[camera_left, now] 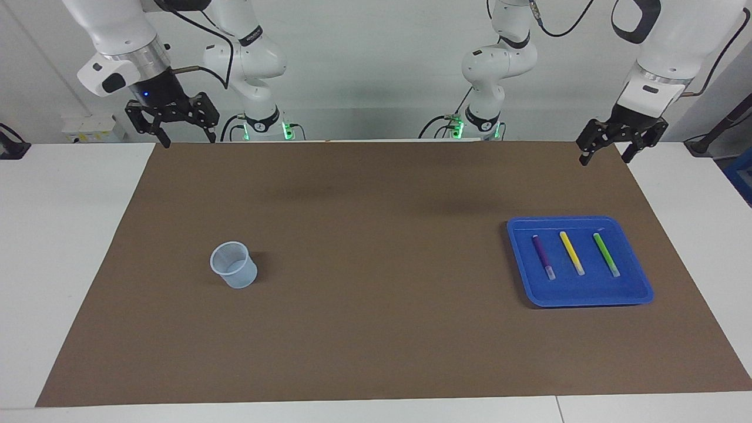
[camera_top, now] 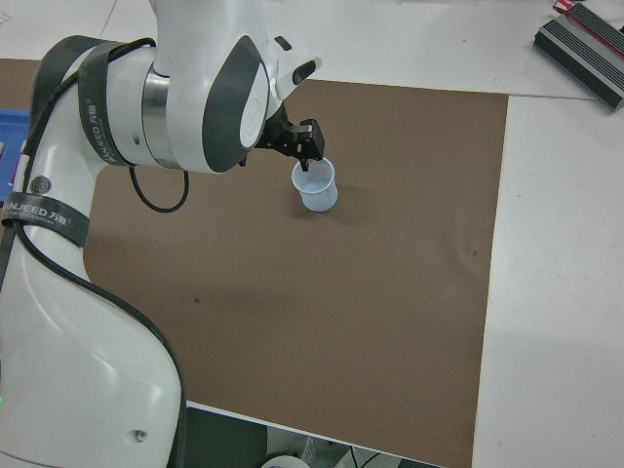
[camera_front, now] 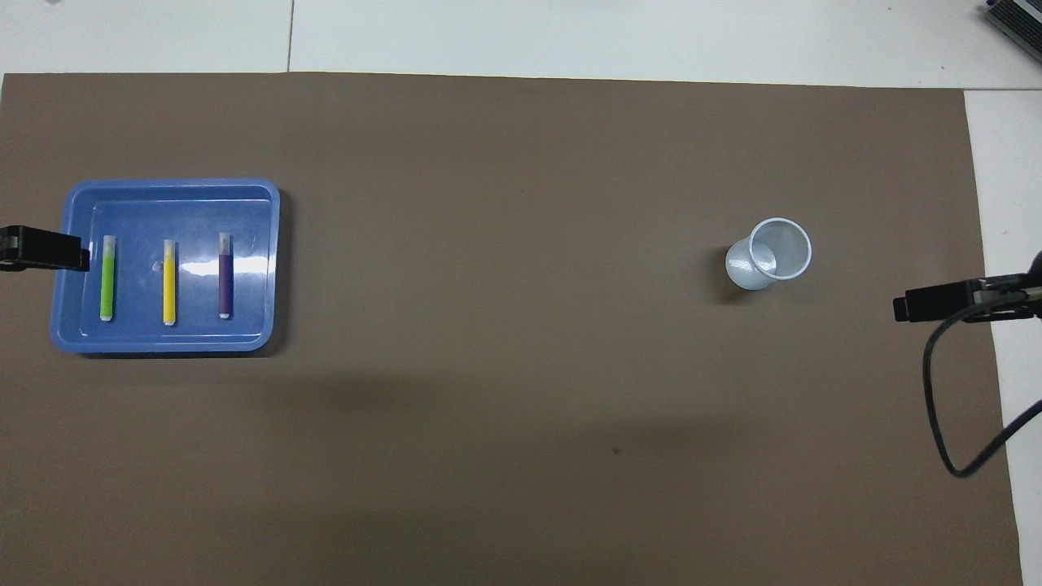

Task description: Transfer and insert pens with both arms

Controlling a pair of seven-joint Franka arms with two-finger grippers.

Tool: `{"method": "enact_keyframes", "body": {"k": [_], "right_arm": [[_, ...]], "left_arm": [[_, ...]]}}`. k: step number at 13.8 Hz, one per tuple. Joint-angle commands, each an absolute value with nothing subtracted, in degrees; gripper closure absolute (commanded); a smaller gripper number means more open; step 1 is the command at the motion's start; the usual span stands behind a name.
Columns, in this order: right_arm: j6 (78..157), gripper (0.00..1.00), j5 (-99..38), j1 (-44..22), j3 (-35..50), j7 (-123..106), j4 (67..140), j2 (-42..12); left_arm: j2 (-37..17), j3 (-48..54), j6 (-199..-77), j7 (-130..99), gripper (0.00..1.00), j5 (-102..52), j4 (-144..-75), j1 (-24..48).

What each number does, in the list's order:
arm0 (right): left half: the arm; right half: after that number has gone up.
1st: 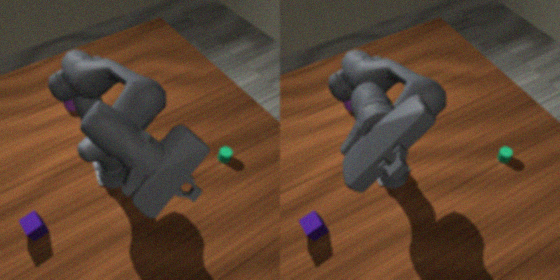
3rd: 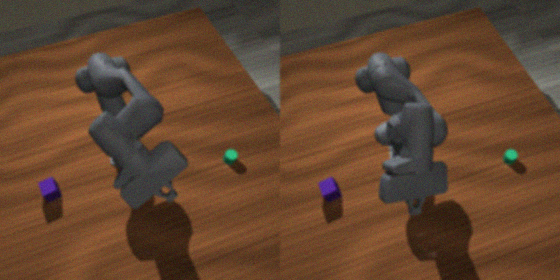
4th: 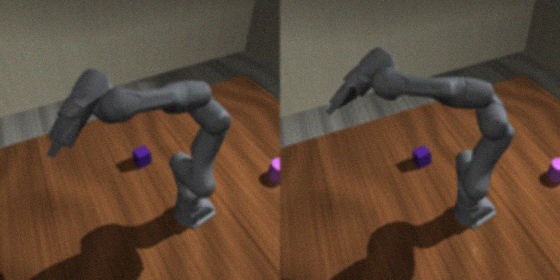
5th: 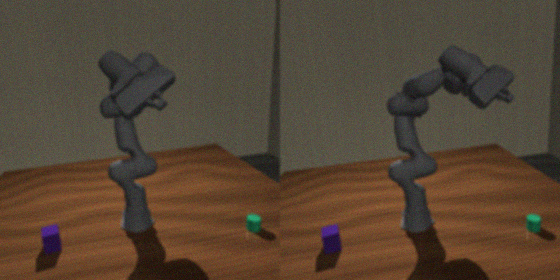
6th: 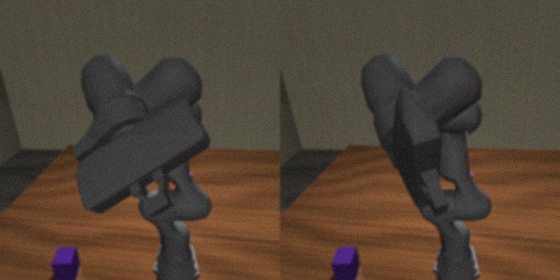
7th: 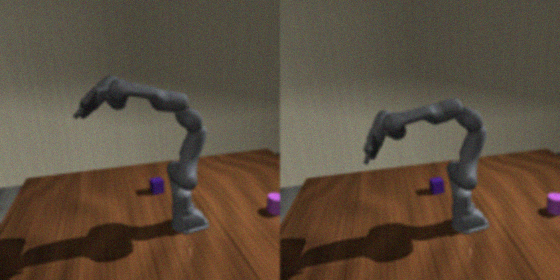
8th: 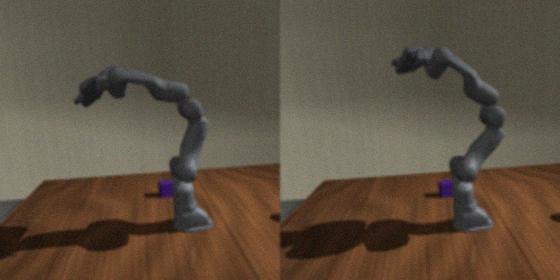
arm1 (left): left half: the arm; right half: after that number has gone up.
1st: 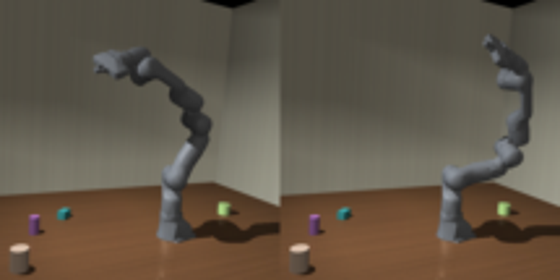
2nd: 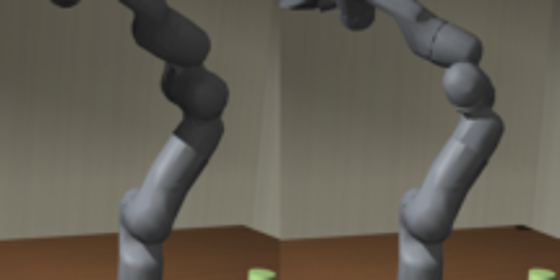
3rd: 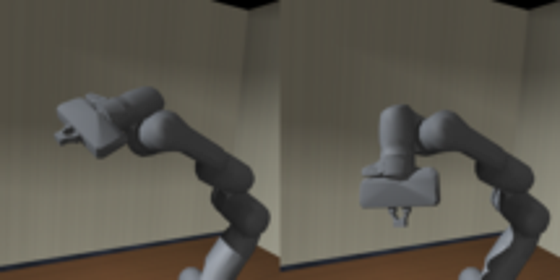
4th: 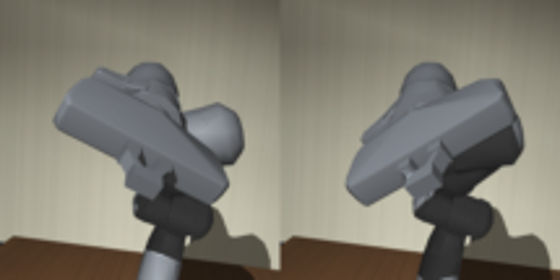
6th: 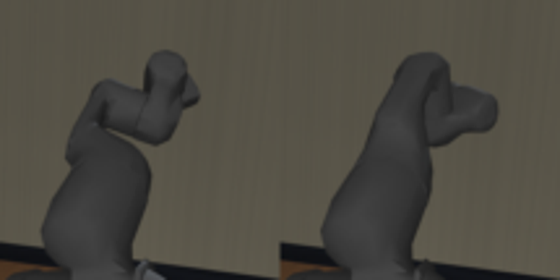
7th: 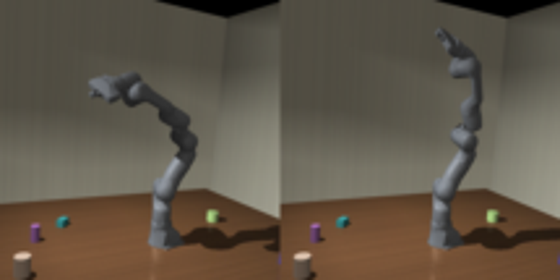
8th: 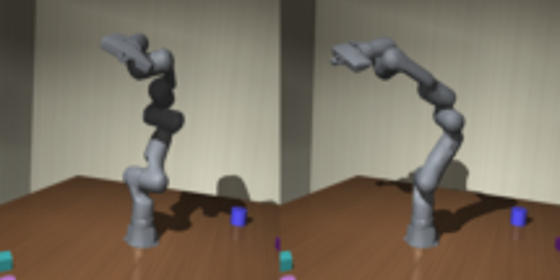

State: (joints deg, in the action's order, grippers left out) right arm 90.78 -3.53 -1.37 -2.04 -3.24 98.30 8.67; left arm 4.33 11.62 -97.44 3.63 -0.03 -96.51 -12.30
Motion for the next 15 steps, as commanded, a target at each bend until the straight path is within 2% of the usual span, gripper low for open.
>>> {"method": "enact_keyframes", "body": {"k": [1,4,11,15], "right_arm": [[90.53,0.00,-3.43,-0.88,-2.11,-3.86,100.11,10.37],[89.04,0.00,-3.43,-1.05,-2.11,-3.96,100.11,10.46],[87.98,0.00,-3.51,-1.41,-2.11,-4.48,99.93,10.72],[87.19,0.00,-3.60,-0.88,-2.20,-4.48,99.93,10.90]], "left_arm": [[4.83,11.25,-101.50,9.28,0.00,0.18,-99.57,-12.13],[5.71,10.73,-109.84,16.77,0.00,0.18,-104.49,-13.01],[6.85,10.81,-108.21,16.79,0.00,0.44,-103.01,-12.40],[5.28,10.55,-108.37,16.52,0.00,0.70,-103.01,-13.62]]}}
